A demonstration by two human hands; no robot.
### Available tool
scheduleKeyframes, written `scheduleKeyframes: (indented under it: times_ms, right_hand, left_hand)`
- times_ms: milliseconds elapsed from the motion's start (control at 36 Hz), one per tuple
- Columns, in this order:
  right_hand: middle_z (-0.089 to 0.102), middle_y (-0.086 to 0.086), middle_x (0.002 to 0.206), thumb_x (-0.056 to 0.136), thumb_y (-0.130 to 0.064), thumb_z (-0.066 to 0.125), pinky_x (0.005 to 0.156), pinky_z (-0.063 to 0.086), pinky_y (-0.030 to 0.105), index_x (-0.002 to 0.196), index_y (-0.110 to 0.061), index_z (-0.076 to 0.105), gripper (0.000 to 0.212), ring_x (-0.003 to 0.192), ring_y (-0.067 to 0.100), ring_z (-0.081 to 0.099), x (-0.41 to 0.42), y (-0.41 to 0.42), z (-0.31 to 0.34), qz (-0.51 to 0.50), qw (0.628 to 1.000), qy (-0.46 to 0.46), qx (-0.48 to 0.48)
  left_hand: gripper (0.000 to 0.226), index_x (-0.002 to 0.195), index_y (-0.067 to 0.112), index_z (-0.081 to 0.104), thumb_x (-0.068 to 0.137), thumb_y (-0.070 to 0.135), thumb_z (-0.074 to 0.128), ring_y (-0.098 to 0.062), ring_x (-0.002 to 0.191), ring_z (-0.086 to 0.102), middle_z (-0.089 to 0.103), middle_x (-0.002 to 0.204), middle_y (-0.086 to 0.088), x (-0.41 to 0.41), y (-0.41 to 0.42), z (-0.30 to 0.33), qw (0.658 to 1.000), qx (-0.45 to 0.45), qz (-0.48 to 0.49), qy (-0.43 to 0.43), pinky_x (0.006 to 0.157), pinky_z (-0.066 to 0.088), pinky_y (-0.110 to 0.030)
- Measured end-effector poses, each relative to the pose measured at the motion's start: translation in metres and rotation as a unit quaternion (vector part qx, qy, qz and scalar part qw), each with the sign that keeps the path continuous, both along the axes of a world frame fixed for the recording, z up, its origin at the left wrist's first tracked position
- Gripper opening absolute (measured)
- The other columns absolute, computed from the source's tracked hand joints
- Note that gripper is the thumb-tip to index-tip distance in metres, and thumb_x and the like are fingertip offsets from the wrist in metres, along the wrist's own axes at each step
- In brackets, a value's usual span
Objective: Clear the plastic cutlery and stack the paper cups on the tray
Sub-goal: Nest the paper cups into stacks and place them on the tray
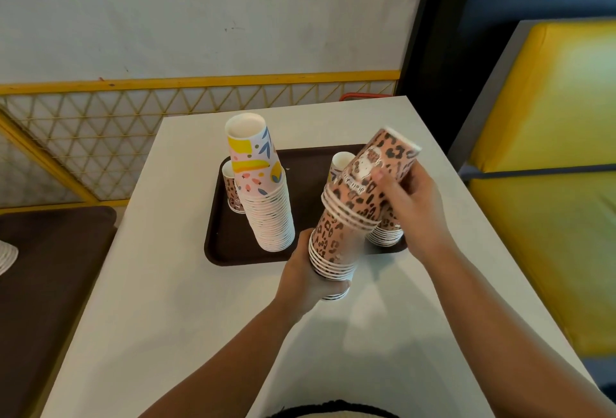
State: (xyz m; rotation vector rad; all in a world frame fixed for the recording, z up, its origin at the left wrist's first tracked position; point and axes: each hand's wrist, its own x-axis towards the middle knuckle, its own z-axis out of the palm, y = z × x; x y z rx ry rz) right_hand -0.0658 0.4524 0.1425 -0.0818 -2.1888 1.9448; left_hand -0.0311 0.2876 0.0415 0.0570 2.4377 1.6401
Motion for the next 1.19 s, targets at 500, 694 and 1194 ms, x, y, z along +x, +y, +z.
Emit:
scheduleKeyframes:
  times_ms: [500,694,1194]
  right_hand:
    - [0.056,0.005,0.128,0.081,-0.028,0.071,0.087,0.047,0.016,0.133,-0.009,0.042,0.063,0.116,0.017,0.054,-0.027,0.037,-0.009,-0.188,0.967,0.060,0.159]
    - [0.035,-0.001,0.148,0.078,-0.034,0.072,0.109,0.030,0.036,0.143,-0.020,0.028,0.080,0.135,0.016,0.032,-0.016,0.031,-0.018,-0.150,0.960,0.022,0.236]
    - [0.062,-0.015,0.106,0.076,-0.034,0.072,0.074,0.045,0.005,0.124,-0.023,0.049,0.055,0.092,-0.005,0.058,0.016,-0.011,-0.022,0.097,0.979,-0.027,0.175]
  left_hand:
    - [0.087,0.123,0.037,0.035,0.056,0.022,0.089,-0.014,0.111,0.056,0.058,0.117,0.013,-0.001,0.000,0.000,1.000,0.003,0.013,-0.010,0.092,0.051,-0.028]
    - [0.085,0.124,0.033,0.037,0.058,0.019,0.088,-0.014,0.113,0.055,0.058,0.119,0.010,0.001,0.000,0.003,1.000,0.017,0.013,-0.001,0.095,0.050,-0.029]
    - [0.088,0.129,0.029,0.035,0.059,0.016,0.088,-0.010,0.112,0.056,0.058,0.123,0.008,0.004,0.003,0.009,1.000,0.010,0.011,0.025,0.095,0.050,-0.026]
